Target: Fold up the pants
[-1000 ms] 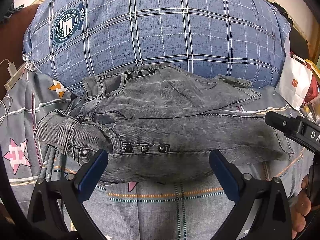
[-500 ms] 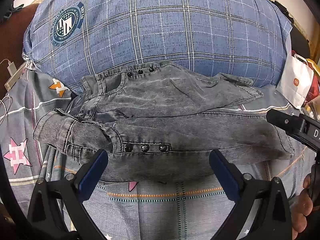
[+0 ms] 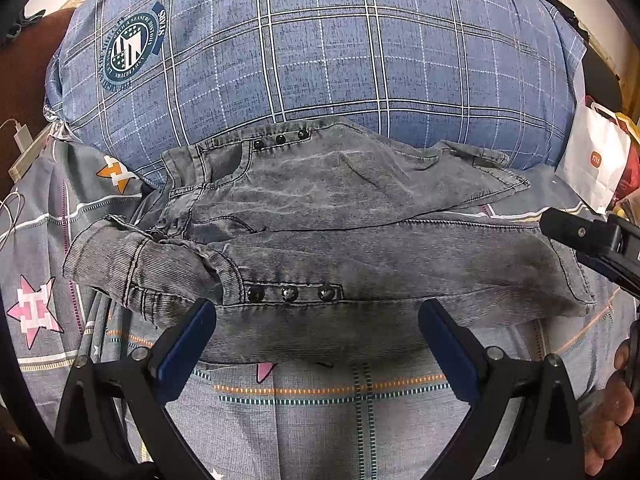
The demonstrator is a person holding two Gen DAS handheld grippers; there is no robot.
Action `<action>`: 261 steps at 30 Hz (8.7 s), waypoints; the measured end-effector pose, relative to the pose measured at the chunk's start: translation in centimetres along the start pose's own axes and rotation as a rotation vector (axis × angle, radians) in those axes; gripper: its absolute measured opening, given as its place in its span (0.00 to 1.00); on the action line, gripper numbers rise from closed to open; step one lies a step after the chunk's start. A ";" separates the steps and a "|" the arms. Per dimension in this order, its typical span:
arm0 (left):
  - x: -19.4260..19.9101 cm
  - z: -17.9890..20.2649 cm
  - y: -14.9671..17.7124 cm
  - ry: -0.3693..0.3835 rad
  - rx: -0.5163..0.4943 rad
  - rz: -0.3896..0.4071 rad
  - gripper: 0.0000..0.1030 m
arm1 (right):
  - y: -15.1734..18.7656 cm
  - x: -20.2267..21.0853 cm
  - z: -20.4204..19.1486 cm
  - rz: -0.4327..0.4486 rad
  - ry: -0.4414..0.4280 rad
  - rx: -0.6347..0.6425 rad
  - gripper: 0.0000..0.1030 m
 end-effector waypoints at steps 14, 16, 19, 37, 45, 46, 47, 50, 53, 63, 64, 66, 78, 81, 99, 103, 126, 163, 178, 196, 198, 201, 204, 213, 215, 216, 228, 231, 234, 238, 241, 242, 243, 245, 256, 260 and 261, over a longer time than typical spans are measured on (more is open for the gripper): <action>-1.9 0.2 0.1 -0.015 0.013 -0.012 0.98 | -1.3 -2.9 0.4 -0.031 -0.064 -0.002 0.81; -2.1 -0.1 0.1 -0.014 0.024 -0.003 0.98 | -2.0 -3.5 0.1 -0.029 -0.077 0.007 0.80; -2.5 -0.7 -0.2 -0.014 0.048 0.006 0.98 | -3.5 -4.9 -0.8 -0.029 -0.098 0.037 0.72; -5.4 -4.2 0.0 -0.123 0.112 -0.042 0.98 | -4.6 -8.8 3.9 -0.056 -0.267 -0.102 0.64; -2.4 -8.1 -0.5 -0.121 0.237 0.018 0.98 | -2.4 -9.8 -0.1 -0.139 -0.391 -0.012 0.66; -1.0 -8.2 -1.0 -0.101 0.236 0.073 0.98 | -1.8 -10.0 -1.5 -0.162 -0.426 0.020 0.65; 0.3 -8.3 -1.4 -0.093 0.231 0.114 0.98 | -1.3 -10.1 -2.9 -0.180 -0.450 0.058 0.63; 1.8 -9.5 -2.5 -0.093 0.226 0.166 0.98 | 0.2 -10.8 -8.0 -0.221 -0.477 0.206 0.60; 0.8 -11.6 -2.8 -0.052 0.287 0.131 0.98 | 0.4 -13.7 -12.6 -0.311 -0.454 0.284 0.60; 2.3 -14.8 -3.0 0.086 0.427 0.134 0.98 | 7.9 -13.1 -16.5 -0.605 -0.628 0.392 0.47; 2.5 -14.8 -3.1 0.096 0.429 0.139 0.98 | 9.7 -12.6 -16.7 -0.608 -0.596 0.441 0.47; 2.3 -14.3 -3.1 0.070 0.409 0.128 0.98 | 12.2 -11.7 -16.5 -0.579 -0.543 0.481 0.47; -2.7 -10.1 -1.3 0.017 0.313 -0.010 0.98 | 4.5 -5.5 -7.9 -0.287 -0.475 0.289 0.69; -2.9 -7.8 -1.1 0.000 0.236 0.012 0.98 | 0.4 -5.8 -4.6 -0.221 -0.430 0.201 0.76; -6.0 -4.2 -0.4 0.071 0.200 -0.053 0.98 | -16.8 -24.0 10.4 -0.189 -0.194 -0.540 0.52; -5.9 -4.2 -0.3 0.071 0.191 -0.055 0.98 | -17.3 -26.9 11.3 -0.180 -0.143 -0.609 0.46; -6.4 -1.1 -5.4 0.315 0.304 -0.125 0.98 | -7.2 -9.8 12.6 -0.033 -0.397 -0.431 0.12; -10.4 2.1 1.6 0.359 0.587 -0.334 0.03 | 0.6 -6.6 19.4 -0.169 -0.403 -0.454 0.12; -7.3 3.3 3.1 0.326 0.436 -0.222 0.03 | 3.2 -4.1 18.8 -0.165 -0.176 -0.366 0.12; -3.1 -0.3 3.9 0.314 0.298 -0.120 0.59 | 5.2 2.1 17.4 0.002 -0.064 -0.282 0.65; -1.7 -2.5 3.5 0.241 0.287 -0.068 0.63 | 5.6 3.5 14.0 0.047 -0.087 -0.168 0.67; -0.4 -6.4 2.5 0.151 0.302 -0.042 0.63 | 5.9 3.5 7.2 0.044 -0.225 0.031 0.74; -0.7 -11.4 0.6 0.101 0.396 -0.054 0.74 | 6.5 2.2 0.8 -0.003 -0.327 0.165 0.76; -3.4 -22.2 2.7 0.225 0.707 -0.106 0.73 | 9.3 -8.2 -17.2 -0.243 -0.441 0.538 0.53; -3.5 -22.7 2.8 0.273 0.752 -0.114 0.73 | 9.6 -10.6 -19.3 -0.271 -0.429 0.571 0.48; -3.4 -22.9 2.9 0.273 0.764 -0.115 0.73 | 9.7 -11.5 -20.5 -0.277 -0.424 0.594 0.48; -4.2 -23.1 3.1 0.311 0.835 -0.126 0.73 | 9.9 -15.8 -25.3 -0.224 -0.322 0.702 0.06; -4.5 -23.3 3.3 0.317 0.846 -0.122 0.73 | 8.7 -14.2 -24.7 -0.196 -0.384 0.632 0.03; -4.8 -22.6 3.2 0.351 0.826 -0.128 0.73 | 8.2 -12.1 -23.8 -0.175 -0.457 0.579 0.02; -5.7 -21.8 3.5 0.391 0.832 -0.141 0.73 | 8.6 -10.3 -22.3 -0.148 -0.492 0.546 0.02; -5.9 -22.0 3.6 0.394 0.852 -0.120 0.73 | 9.1 -9.9 -21.5 -0.180 -0.547 0.517 0.01; -5.9 -22.2 3.6 0.397 0.860 -0.107 0.73 | 9.5 -9.9 -21.4 -0.188 -0.551 0.518 0.01; -5.8 -22.3 3.7 0.400 0.867 -0.097 0.73 | 10.1 -9.8 -21.4 -0.190 -0.554 0.532 0.01; -5.8 -22.7 3.8 0.429 0.897 -0.079 0.73 | 11.2 -9.8 -21.5 -0.189 -0.540 0.558 0.01; -5.8 -24.5 4.7 0.401 0.960 -0.062 0.73 | 10.8 -12.6 -25.8 -0.150 -0.436 0.717 0.53; -5.7 -24.6 4.4 0.407 0.954 -0.057 0.73 | 11.4 -15.3 -27.0 -0.159 -0.363 0.805 0.49; -5.6 -24.6 4.3 0.405 0.946 -0.053 0.73 | 11.4 -15.4 -27.1 -0.141 -0.358 0.816 0.33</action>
Point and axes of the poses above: each gripper's, at about its wrist camera, not at the fingertips, and x roughly against the way its jaws point, z to its right, y to its underside, the point moved 2 cm from there along -x, roughly the way its jaws point, and after that the axes turned 4 degrees about y, right-handed, at the moved point
